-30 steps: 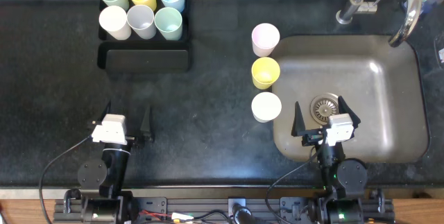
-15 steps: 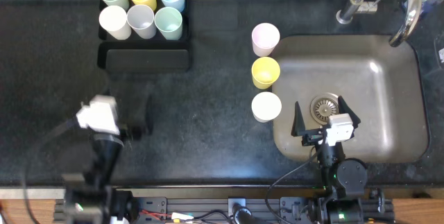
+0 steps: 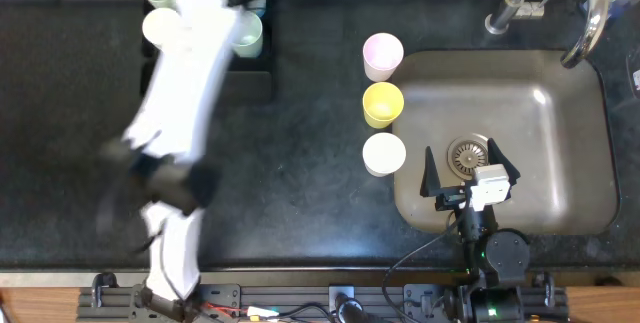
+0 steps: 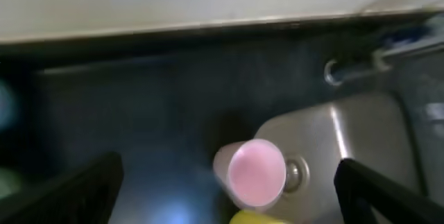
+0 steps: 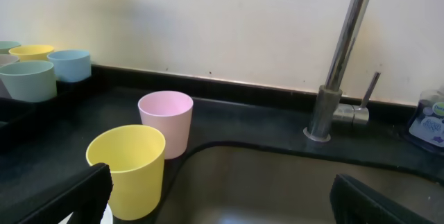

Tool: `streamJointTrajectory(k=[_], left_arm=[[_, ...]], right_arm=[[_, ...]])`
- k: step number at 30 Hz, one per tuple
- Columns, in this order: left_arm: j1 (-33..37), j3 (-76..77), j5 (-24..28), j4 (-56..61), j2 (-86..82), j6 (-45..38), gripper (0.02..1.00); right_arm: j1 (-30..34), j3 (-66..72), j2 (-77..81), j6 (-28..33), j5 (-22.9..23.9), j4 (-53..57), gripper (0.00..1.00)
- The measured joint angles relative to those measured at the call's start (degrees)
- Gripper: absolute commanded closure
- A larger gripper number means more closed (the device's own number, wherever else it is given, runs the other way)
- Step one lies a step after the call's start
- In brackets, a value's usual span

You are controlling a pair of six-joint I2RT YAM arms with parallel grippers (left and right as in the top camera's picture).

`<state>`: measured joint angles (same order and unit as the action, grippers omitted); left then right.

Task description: Store Cups

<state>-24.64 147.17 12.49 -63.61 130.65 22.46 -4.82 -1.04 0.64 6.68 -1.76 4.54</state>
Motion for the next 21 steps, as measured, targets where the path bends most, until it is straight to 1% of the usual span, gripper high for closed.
streamJointTrajectory(k=[2, 7, 11, 16, 21], left_arm=[[-4.13, 9.99, -2.93, -3.26, 9.40, 2.97, 0.018], [-8.96, 12.63, -5.44, -4.63, 16.41, 8.02, 0.020], [-9.09, 13.38, -6.49, -5.79, 17.20, 10.97, 0.020], [-8.22, 14.43, -7.87, -10.88, 17.35, 14.71, 0.020], [-7.61, 14.47, -8.44, -12.55, 18.27, 16.63, 0.020]], right_arm=[[0.00, 0.02, 0.00, 0.00, 0.02, 0.02, 0.005], [0.00, 0.00, 0.00, -0.02, 0.02, 0.00, 0.003], [0.00, 0.00, 0.00, -0.02, 0.04, 0.00, 0.003], [0.00, 0.02, 0.00, 0.00, 0.04, 0.00, 0.003], [0.00, 0.00, 0.00, -0.02, 0.04, 0.02, 0.005]])
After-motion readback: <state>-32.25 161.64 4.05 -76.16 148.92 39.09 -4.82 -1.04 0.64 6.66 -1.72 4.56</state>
